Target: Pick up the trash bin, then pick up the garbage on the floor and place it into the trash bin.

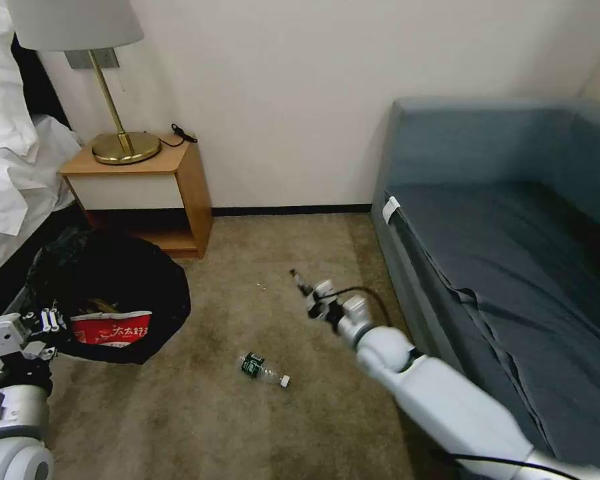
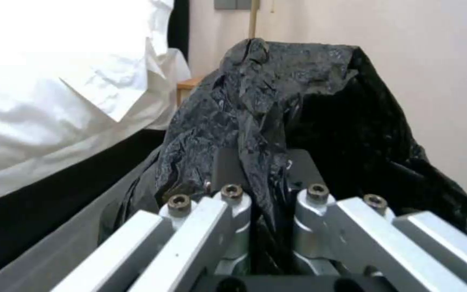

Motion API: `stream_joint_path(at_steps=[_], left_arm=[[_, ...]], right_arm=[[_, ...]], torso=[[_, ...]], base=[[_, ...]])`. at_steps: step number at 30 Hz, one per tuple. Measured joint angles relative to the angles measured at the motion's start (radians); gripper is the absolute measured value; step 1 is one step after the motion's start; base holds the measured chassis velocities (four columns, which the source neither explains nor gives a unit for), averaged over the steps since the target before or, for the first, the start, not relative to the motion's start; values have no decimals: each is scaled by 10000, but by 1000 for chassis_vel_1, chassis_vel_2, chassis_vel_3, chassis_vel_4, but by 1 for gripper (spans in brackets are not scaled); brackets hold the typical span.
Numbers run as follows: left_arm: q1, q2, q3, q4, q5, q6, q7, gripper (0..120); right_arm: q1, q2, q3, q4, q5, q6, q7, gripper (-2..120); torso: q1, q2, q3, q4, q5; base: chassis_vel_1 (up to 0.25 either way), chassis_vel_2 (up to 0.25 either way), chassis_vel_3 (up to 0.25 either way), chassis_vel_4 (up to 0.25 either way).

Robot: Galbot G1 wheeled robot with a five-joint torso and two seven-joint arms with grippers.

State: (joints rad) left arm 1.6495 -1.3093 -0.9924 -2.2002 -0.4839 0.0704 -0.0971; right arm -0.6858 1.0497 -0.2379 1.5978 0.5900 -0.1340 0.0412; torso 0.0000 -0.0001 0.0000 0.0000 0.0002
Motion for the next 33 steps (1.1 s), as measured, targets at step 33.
stream_joint_path(at_steps=[33], left_arm=[[-1205, -406, 1381, 1174, -180, -134, 127, 5]], right_arm=[[4335, 5120, -3218, -2649, 3714, 279, 452, 0]], torso=[[1, 1, 1, 3, -5]], base=[[0, 0, 0, 0]])
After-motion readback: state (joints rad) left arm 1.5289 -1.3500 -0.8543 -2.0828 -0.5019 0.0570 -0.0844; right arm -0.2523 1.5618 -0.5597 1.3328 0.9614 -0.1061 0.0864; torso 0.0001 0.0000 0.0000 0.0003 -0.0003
